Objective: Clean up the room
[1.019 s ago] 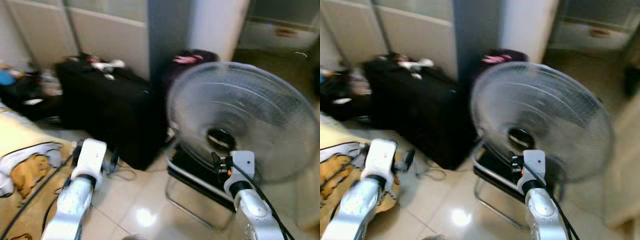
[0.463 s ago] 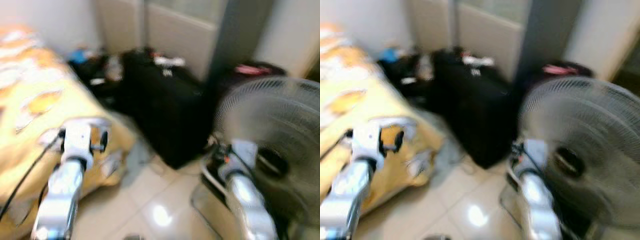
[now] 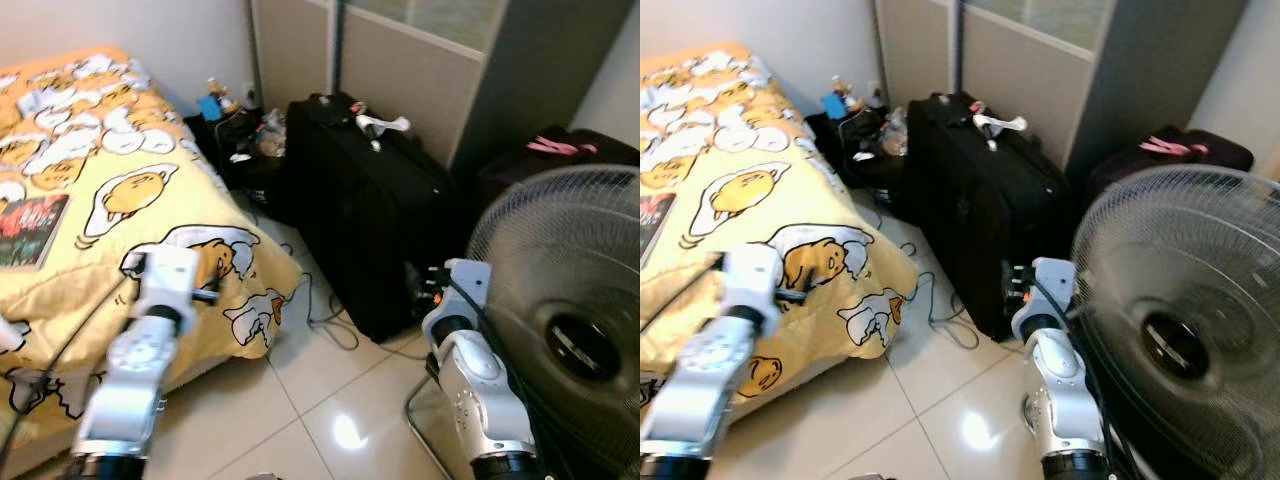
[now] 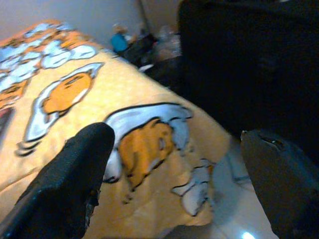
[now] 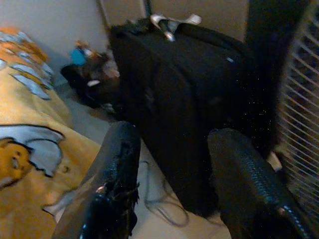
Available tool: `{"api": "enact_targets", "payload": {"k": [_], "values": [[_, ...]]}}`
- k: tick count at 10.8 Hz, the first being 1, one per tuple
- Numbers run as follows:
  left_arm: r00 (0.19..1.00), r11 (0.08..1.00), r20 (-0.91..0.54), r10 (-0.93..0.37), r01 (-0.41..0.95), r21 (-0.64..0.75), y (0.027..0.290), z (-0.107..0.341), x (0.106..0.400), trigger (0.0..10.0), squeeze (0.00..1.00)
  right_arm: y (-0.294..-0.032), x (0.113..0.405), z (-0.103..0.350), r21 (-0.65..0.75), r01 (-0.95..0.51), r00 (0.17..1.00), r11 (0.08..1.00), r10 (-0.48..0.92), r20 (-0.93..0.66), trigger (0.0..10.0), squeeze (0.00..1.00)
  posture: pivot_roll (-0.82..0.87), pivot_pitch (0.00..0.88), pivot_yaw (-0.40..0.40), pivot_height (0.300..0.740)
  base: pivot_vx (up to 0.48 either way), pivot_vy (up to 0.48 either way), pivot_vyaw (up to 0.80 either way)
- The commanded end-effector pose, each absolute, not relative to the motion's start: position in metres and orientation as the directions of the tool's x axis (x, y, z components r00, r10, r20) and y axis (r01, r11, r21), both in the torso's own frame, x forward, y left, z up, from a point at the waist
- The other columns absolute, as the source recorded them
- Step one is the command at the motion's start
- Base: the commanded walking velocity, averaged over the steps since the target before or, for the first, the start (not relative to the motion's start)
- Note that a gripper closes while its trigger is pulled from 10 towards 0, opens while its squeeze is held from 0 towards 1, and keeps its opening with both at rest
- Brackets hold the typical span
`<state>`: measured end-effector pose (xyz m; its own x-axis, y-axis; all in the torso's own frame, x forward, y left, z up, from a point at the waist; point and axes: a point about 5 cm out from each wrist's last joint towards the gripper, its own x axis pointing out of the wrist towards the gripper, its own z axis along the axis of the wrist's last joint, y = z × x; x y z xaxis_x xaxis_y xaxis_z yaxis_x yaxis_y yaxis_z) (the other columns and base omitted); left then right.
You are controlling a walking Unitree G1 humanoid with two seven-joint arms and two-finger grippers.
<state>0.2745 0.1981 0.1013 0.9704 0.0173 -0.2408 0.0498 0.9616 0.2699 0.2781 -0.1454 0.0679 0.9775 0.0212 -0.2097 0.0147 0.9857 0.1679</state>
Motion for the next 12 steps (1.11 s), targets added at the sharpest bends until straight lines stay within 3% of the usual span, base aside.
{"api": "enact_targets", "payload": {"k": [1, 8, 12], "values": [[0.974, 0.963, -0.225, 0.004, 0.057, 0.265, 0.195, 0.104, 0.274, 10.0, 0.0, -0.151, 0.279, 0.07, 0.17, 0.036, 0.975, 0.985, 0.003, -0.222, 10.0, 0.0, -0.07, 0.0, 0.005, 0.74, 0.0, 0.0, 0.0], [0.972, 0.966, -0.224, 0.07, -0.01, 0.258, 0.199, 0.104, 0.263, 10.0, 0.0, -0.163, 0.259, 0.061, 0.13, 0.089, 0.958, 0.988, -0.049, -0.283, 10.0, 0.0, -0.04, 0.0, -0.022, 0.74, 0.0, 0.339, 0.0], [0.973, 0.963, -0.22, 0.072, -0.011, 0.268, 0.202, 0.108, 0.265, 10.0, 0.0, -0.16, 0.264, 0.064, 0.148, 0.11, 0.961, 0.983, -0.068, -0.269, 10.0, 0.0, -0.02, 0.0, -0.019, 0.74, 0.0, 0.244, 0.0]]}}
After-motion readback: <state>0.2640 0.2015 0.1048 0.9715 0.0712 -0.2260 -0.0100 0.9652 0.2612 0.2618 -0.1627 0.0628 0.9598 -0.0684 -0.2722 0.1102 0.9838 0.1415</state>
